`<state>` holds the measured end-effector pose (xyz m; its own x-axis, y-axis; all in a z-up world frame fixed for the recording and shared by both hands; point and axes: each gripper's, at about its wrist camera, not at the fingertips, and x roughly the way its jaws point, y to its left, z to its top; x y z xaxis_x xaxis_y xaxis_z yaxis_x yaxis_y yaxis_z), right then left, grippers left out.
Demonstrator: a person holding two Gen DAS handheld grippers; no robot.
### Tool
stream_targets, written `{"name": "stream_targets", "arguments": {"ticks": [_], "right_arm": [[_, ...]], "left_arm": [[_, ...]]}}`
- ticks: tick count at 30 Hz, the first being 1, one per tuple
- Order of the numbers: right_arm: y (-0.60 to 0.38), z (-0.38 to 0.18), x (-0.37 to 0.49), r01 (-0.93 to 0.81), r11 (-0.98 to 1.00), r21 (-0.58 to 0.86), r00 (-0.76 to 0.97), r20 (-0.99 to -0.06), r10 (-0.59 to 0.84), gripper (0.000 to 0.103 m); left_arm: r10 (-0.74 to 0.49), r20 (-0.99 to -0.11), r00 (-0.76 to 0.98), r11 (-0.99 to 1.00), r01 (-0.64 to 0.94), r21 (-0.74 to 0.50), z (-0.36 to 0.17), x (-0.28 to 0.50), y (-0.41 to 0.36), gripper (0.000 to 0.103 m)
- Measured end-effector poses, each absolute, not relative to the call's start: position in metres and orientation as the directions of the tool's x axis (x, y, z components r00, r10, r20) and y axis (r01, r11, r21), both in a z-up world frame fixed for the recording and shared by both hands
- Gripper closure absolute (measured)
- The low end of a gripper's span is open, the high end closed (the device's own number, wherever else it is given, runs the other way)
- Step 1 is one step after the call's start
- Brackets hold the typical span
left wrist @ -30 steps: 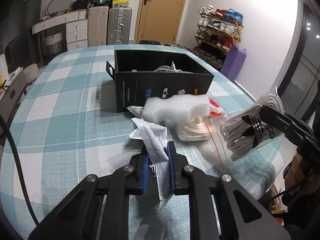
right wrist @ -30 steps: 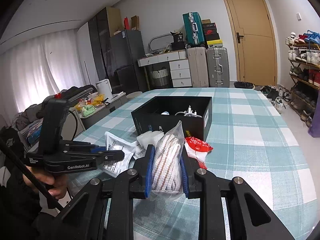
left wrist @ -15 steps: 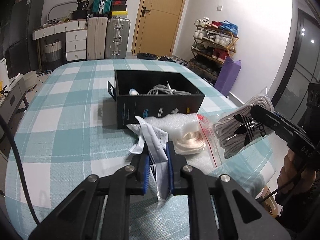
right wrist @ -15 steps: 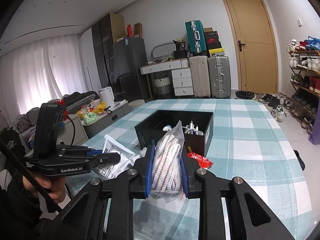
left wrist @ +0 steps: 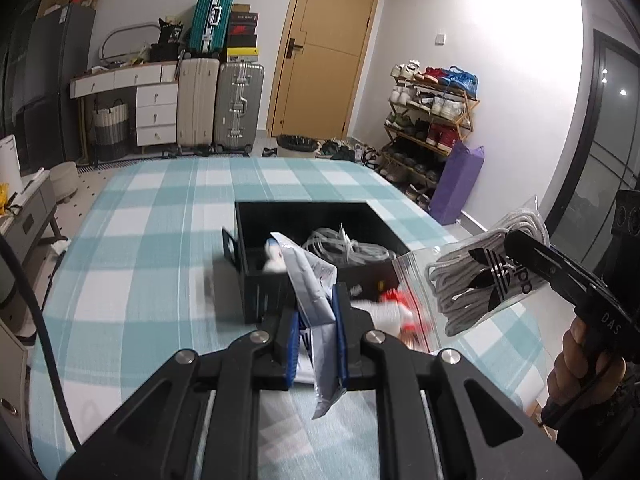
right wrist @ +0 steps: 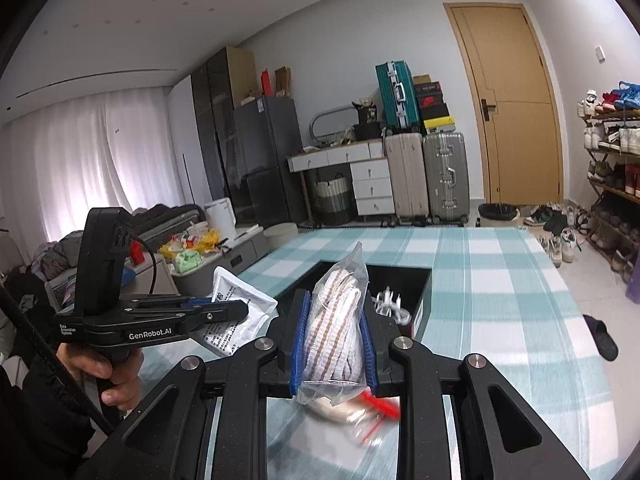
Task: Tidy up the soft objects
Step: 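Lower the Adidas bag and white sachet into the black box and open both grippers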
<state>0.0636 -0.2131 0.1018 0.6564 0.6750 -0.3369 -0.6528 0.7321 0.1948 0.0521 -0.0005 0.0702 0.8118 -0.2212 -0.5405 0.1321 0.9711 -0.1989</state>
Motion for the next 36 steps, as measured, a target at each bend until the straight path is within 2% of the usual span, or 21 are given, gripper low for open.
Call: {"name": "stream_targets", "arguments": {"ticks": [12,17,36], "right_arm": [[-0.204,0.110,0.113,-0.635,0.733,0.245,0.672,-0.295,0.680,0.080],[-0.196,0.106,0.133,-0.637,0.724,0.263,0.664,-0.290,0.689,0.080],[-0.163,0.090,0.199,-0.609,0.748,0.265,0.652,-0.370,0.662,0.080]], "left_arm": [[-0.194,-0.499,0.844,0.977,0.121,-0.176,0.082,0.095,0.007,0.091],[-0.172,-0.507,0.844,0.980,0.095,-0.174,0.077,0.114,0.010,0.091],[-0.151,-0.540,0.828,0.981,0.057,-0.187,0.058,0.161,0.022,0.091]]}}
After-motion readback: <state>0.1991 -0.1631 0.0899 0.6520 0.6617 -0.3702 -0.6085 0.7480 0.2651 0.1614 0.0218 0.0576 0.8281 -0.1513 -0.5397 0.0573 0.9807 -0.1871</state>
